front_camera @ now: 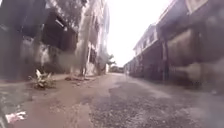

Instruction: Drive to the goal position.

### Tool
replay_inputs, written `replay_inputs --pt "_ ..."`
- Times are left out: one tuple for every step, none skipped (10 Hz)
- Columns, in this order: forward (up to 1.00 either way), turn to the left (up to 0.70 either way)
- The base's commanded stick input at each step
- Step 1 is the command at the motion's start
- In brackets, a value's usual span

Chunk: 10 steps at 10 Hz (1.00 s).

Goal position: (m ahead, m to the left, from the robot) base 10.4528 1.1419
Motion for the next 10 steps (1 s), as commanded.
replay_inputs --pt "0.85 0.0" --pt "0.85 0.0" --pt "0.85 0.0" --pt "0.85 0.0" --pt "0.85 0.0" --pt "0.85 0.0" --pt "0.85 0.0" --pt "0.85 0.0" --pt "0.85 0.0" --pt "0.85 0.0"
